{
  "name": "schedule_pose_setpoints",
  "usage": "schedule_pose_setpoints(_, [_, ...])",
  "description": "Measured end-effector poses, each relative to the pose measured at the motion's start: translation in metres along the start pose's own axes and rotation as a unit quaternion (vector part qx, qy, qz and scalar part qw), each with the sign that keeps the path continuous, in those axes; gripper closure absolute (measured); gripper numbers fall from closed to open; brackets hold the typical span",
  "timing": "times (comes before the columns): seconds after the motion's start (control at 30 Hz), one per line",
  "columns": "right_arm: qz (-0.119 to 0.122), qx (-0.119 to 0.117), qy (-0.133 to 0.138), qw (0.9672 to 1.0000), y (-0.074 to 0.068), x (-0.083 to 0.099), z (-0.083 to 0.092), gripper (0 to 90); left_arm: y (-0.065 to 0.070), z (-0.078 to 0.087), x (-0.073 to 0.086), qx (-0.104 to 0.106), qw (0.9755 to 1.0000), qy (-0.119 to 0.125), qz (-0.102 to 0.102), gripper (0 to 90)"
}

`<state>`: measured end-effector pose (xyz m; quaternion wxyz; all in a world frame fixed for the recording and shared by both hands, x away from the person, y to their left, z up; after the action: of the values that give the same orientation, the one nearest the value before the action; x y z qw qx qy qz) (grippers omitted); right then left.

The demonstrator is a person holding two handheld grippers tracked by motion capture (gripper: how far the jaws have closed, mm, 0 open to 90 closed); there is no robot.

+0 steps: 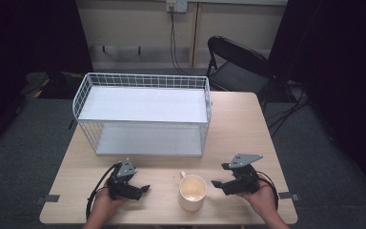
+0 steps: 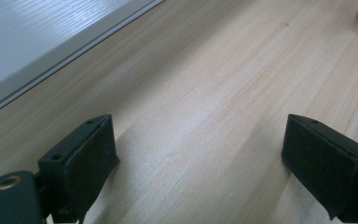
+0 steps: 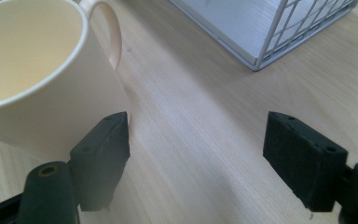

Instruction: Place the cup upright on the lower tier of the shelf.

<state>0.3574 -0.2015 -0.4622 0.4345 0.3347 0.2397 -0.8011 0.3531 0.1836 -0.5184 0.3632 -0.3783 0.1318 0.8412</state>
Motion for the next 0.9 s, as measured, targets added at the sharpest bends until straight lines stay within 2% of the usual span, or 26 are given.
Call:
schedule_pose_setpoints(0.1, [-0.005,-0.004,0.003,1.0,0.0,-0.003,0.002,22.8,0.0,0.0,0.0,0.0,1.0,0.0,0.0,9.5])
schedule_pose_setpoints(0.9, [-0.002,-0.016,0.011,0.9998,-0.005,-0.027,0.011,25.5,0.0,0.0,0.0,0.0,1.0,0.0,0.0,9.5])
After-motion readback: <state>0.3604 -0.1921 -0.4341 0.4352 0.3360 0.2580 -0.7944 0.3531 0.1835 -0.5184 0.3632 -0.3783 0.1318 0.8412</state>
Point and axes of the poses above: each handheld gripper's, and its own axes: z roughly backward along the jaws, x roughly out of its underside, y roughly to its right, the point moved 2 cm from there along -z, roughly forward along the jaws, and after that the axes turned 5 degrees about -x, right-handed, at the moved point
